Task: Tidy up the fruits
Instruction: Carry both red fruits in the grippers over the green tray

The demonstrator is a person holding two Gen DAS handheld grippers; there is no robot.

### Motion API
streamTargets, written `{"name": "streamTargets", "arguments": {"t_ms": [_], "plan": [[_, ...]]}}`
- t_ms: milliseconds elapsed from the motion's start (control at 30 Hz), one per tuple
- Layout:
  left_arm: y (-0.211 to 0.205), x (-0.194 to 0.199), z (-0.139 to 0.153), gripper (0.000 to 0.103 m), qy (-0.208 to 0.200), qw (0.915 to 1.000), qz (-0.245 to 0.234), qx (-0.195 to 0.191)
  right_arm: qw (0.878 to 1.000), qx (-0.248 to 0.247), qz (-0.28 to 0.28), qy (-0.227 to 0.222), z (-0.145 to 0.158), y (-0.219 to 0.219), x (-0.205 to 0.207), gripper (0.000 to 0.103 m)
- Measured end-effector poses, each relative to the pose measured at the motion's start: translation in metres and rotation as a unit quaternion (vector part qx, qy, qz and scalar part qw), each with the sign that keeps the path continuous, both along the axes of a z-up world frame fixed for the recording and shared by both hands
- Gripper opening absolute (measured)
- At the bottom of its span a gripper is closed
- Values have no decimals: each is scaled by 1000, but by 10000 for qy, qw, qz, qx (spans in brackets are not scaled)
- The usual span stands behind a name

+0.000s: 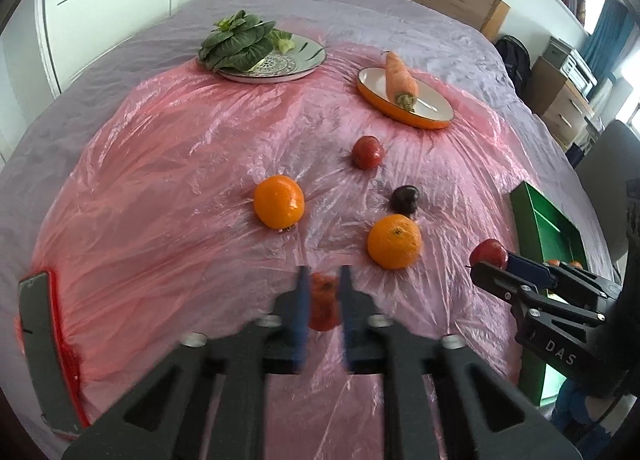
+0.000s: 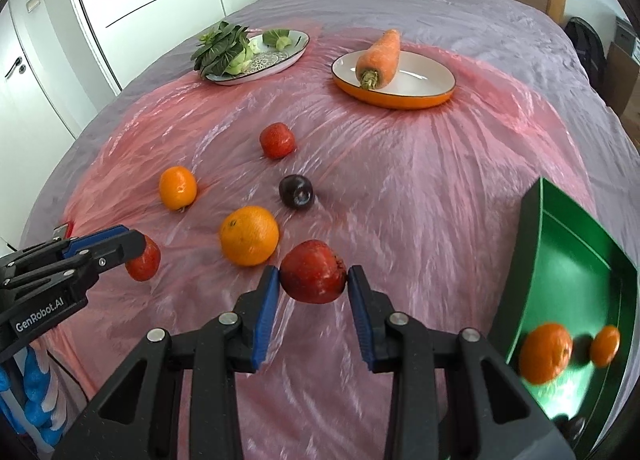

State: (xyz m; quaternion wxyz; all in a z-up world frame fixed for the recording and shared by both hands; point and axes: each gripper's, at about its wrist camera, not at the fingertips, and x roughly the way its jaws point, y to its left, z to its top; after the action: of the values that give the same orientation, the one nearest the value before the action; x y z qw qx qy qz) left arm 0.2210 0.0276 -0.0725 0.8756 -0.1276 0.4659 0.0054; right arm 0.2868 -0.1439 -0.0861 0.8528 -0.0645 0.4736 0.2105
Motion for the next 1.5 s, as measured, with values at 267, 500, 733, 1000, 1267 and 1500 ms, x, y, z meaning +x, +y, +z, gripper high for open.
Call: {"name": "streamTargets", "arguments": {"t_ms": [267,500,733,1000,1267,1500], "plan": [[-10,-9,3,7,-26,9998,-176,-3,9999,10,-110,74,-1,-7,-26,39],[3,-4,-7,8,11,9995,-113,-291,9998,96,-167,40,1,-12,-29,39],[13,1,-25,10,96,9996,-93,-233,9995,232,-215,54,-4,-18,-26,39],[17,-5,-19,10,-82,9993,-301,-212,9992,361,-179,31,-5,-20,-25,39],[1,-11,-13,10,-115,9975,-697,-45,9990,414,-167,10,-3,-23,-28,39],[-15,-2,-27,34,4,9949,-968,271,9988,448,-192,27,-3,-25,-27,39]]}}
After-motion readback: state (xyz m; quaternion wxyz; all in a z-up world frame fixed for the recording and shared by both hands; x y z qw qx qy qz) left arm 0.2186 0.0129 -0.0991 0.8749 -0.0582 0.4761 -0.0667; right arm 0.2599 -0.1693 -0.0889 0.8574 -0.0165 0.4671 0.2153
